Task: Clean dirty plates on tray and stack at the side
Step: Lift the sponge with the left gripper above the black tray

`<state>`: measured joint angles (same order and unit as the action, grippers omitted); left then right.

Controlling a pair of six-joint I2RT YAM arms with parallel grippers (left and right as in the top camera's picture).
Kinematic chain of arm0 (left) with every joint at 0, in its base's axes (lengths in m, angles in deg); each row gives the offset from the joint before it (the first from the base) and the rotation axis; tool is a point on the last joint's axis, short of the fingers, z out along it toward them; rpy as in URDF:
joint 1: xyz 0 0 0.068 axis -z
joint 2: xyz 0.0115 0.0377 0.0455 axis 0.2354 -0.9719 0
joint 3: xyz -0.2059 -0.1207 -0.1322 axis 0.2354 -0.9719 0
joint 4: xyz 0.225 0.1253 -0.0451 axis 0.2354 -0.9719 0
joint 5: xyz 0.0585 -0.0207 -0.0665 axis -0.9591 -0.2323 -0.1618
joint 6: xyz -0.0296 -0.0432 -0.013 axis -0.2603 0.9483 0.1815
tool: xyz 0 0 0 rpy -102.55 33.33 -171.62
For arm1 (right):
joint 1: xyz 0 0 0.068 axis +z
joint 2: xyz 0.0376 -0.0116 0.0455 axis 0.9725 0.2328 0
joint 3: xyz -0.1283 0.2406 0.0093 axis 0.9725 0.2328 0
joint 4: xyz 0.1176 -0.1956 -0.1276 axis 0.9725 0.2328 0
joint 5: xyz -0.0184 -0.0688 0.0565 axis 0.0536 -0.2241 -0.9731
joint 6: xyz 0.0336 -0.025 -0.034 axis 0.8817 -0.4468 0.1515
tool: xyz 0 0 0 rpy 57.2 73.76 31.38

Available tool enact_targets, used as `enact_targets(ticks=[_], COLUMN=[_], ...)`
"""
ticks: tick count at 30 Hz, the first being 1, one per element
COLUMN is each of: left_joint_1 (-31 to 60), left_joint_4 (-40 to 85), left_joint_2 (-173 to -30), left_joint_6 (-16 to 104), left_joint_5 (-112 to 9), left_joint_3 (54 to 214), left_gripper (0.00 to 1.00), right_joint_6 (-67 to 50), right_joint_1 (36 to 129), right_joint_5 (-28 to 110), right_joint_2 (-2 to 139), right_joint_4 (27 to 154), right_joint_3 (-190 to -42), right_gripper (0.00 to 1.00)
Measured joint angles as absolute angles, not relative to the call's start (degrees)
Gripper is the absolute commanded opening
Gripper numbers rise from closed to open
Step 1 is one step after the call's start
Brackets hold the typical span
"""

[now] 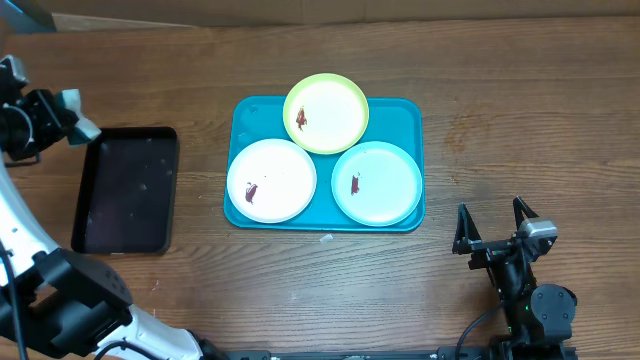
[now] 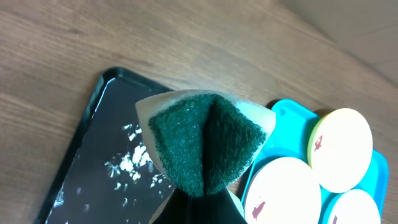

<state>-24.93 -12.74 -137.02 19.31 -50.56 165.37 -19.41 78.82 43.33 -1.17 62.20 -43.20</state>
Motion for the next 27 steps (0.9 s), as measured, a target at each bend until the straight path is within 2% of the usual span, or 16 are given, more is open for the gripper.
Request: enact_targets(ticks=[11, 27], left_joint_1=[-28.3, -32.8], left_joint_4=[-0.3, -0.2], left_joint_2=[-137.0, -136.5], left_joint_6=[15.5, 14.4], left_joint_5=[-35.4, -23.9], left_joint_3=[144.4, 148.1], left_gripper=[0.04, 0.04], right_joint_6=[-19.4, -19.4], right_joint_1=[78.8, 78.8], right_joint_5=[43.4, 43.3], right_joint_2=[-1.2, -1.2], right_joint_4=[62.2, 62.2], right_joint_3=[-43.2, -43.2], right_gripper=[1.0, 1.0])
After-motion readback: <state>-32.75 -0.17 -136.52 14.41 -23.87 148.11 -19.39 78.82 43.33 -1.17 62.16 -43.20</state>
